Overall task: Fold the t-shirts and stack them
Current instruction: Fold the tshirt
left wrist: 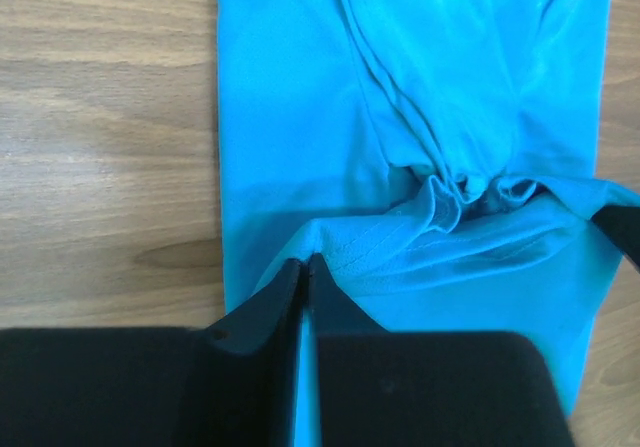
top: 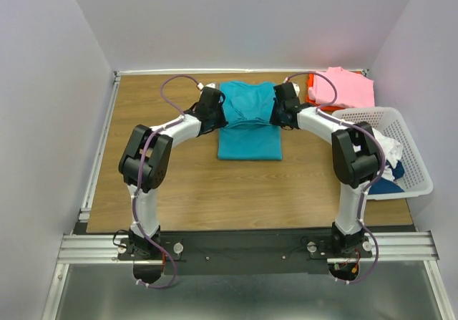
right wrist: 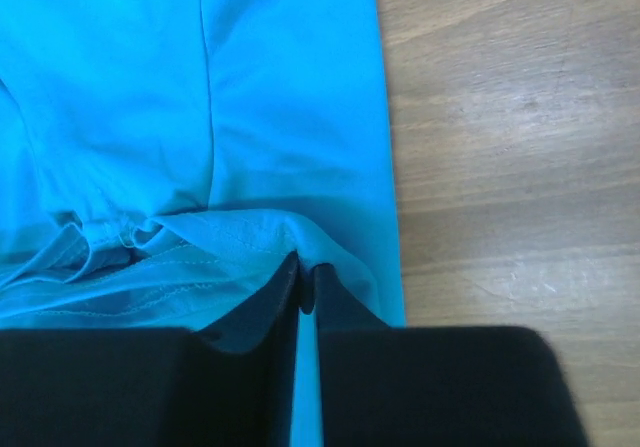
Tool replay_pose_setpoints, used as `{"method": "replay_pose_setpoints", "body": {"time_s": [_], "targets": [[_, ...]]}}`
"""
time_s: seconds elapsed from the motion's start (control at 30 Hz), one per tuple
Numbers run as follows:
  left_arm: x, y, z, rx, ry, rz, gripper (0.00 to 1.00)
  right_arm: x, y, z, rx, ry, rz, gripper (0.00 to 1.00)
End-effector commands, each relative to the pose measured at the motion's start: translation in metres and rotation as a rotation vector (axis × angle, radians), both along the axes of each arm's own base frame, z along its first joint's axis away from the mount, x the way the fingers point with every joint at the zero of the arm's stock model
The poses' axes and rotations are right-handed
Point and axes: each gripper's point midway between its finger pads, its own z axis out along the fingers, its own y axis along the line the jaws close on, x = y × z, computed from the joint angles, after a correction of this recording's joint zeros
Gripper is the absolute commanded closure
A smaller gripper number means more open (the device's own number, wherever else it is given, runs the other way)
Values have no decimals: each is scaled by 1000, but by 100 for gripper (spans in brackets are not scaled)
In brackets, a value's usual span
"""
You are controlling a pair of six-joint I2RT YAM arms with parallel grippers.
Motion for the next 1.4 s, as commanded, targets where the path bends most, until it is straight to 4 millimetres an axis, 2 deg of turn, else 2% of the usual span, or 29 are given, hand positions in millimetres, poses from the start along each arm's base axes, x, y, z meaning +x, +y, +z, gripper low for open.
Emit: {"method": "replay_pose_setpoints", "body": {"time_s": [0.0,0.03,0.07,0.1,0.13,0.17,0.3,0.43,0.5,0.53,0.57,0.6,0.7,0.73,0.77,0.8,0.83,0.87,0.9,0.93,0.97,1.0,1.23,1.27,1.33,1.37], "targets": [[9,2,2,8,-1,-10,57,14,5,4,25,-16,27,78],[10,2,3,11,-4,-9,45,14,5,5,23,-17,31,71],[13,2,10,9,-16,-6,35,16,6,10,25,-29,39,54],[14,3,15,10,-27,-5,16,16,6,15,19,-40,53,22],[15,3,26,5,-48,-4,9,17,6,19,20,-49,55,1],[15,3,33,1,-58,-6,5,17,7,31,26,-68,61,0],[5,6,57,-25,-96,5,4,1,8,55,64,-97,94,0],[-17,13,67,-39,-103,19,4,-26,11,65,106,-94,148,0],[-35,16,67,-52,-96,18,4,-45,30,68,168,-80,261,0],[-43,18,79,-69,-118,17,3,-55,38,68,201,-88,315,0],[-50,20,78,-77,-115,20,3,-63,49,69,233,-87,372,0],[-63,27,63,-70,-91,23,3,-79,69,69,298,-64,475,0],[-92,41,55,-87,-81,48,3,-93,99,63,357,-43,600,0],[-100,45,53,-88,-79,56,3,-93,105,61,353,-46,620,0],[-115,53,50,-93,-73,69,3,-91,110,47,344,-21,628,0],[-121,59,48,-92,-72,87,2,-89,122,53,354,-37,668,0],[-134,65,48,-105,-77,97,2,-83,134,48,364,-31,697,0],[-135,65,59,-125,-105,99,2,-83,135,48,364,-32,697,0],[-145,72,49,-113,-92,110,2,-75,146,44,371,-29,717,0],[-150,76,50,-114,-100,117,2,-70,151,40,374,-24,723,0],[-154,80,60,-128,-133,123,2,-65,155,38,378,-24,728,0],[-162,87,52,-111,-115,142,2,-54,162,29,373,-22,720,0],[-181,100,47,-107,-117,168,2,-10,182,-1,370,-23,685,0],[-181,101,47,-104,-120,170,2,2,190,14,381,-64,693,0],[-183,103,43,-94,-108,171,2,20,195,20,373,-103,666,0],[-183,102,43,-97,-108,169,2,22,193,13,364,-95,649,0]]}}
